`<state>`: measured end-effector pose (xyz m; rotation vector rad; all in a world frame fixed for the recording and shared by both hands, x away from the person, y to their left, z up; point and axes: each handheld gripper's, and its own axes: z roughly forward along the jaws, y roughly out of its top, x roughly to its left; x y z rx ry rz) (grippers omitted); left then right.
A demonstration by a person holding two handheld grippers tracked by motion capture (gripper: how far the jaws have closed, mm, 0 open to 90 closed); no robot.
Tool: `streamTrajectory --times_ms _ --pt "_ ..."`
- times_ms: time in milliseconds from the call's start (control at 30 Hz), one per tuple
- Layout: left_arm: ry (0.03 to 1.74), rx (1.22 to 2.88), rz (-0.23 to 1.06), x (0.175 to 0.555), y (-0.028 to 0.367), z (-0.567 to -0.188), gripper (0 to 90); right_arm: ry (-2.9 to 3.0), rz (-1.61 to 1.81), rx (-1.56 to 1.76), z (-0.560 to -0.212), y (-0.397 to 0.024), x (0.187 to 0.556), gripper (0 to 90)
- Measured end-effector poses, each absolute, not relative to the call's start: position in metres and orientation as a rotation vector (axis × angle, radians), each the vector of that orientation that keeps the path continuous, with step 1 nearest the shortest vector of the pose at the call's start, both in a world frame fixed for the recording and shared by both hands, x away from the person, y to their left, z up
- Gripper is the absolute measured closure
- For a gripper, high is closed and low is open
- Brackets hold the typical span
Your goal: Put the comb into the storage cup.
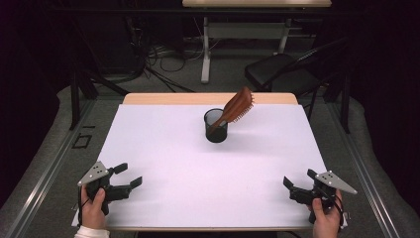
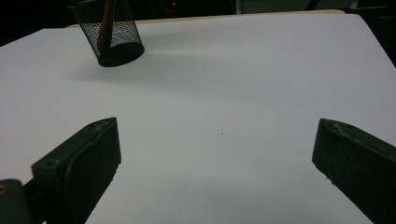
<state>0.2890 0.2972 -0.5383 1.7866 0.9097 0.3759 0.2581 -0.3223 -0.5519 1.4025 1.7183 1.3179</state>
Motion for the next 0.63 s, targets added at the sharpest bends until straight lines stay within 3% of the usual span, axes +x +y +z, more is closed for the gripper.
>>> streamTrajectory --times_ms 633 --pt "0.916 1.791 0.380 0.2890 0.2980 -0.5384 16.1 1.720 1.321 1.409 -0.5532 -0.3236 0.2591 0.9"
